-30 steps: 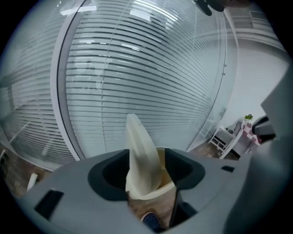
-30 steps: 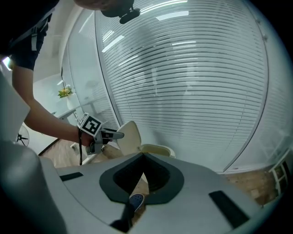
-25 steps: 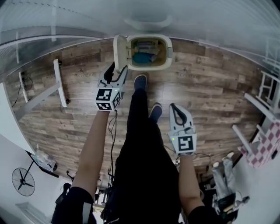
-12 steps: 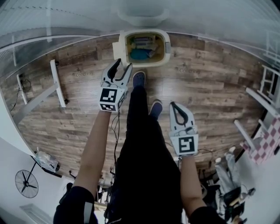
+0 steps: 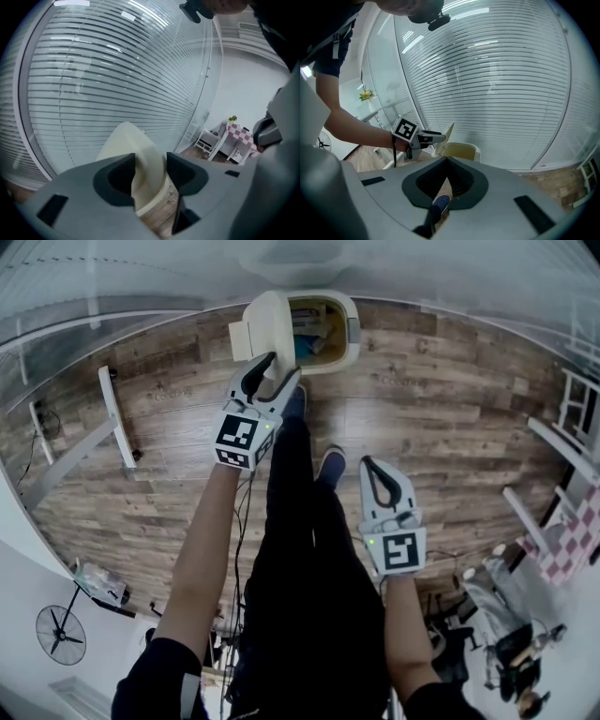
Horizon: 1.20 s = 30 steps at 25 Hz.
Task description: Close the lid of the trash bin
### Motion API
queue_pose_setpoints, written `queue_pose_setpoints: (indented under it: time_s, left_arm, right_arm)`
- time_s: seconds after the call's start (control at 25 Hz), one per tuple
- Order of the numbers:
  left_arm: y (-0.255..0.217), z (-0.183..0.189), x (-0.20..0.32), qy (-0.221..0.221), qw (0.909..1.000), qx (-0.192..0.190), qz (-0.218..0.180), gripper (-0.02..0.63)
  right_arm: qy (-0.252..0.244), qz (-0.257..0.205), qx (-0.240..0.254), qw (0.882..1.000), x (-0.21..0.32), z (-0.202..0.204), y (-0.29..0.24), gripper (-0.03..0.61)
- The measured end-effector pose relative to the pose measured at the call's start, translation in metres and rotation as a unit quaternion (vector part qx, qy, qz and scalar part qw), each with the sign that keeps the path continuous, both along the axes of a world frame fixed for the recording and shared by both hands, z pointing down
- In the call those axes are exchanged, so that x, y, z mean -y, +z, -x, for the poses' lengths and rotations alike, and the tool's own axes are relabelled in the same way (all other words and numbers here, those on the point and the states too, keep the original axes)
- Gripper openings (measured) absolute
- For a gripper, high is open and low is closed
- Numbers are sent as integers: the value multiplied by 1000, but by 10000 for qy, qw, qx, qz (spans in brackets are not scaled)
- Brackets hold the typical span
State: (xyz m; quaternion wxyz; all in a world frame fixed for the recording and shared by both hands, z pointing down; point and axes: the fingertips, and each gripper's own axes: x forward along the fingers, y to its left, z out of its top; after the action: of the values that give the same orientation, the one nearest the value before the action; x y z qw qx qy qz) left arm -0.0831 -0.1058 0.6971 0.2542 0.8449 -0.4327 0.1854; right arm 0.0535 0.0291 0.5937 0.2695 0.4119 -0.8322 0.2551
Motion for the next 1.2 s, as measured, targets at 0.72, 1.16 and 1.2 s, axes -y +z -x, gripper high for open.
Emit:
queue_pose_setpoints:
  time_s: [0.72,1.16,1.2]
  left_arm:
    - [54,-65,13,556,9981,33,255,198]
    - [101,-80,22,504,9961,454,562,84]
    - [106,-81,24,535,9956,474,608,81]
  right_arm:
    - [512,302,219,9980,-4,-24,19,5]
    - [1019,490,520,9922,-8,-38,18,5]
    - [1039,475,502,9922,-8,-39,18,5]
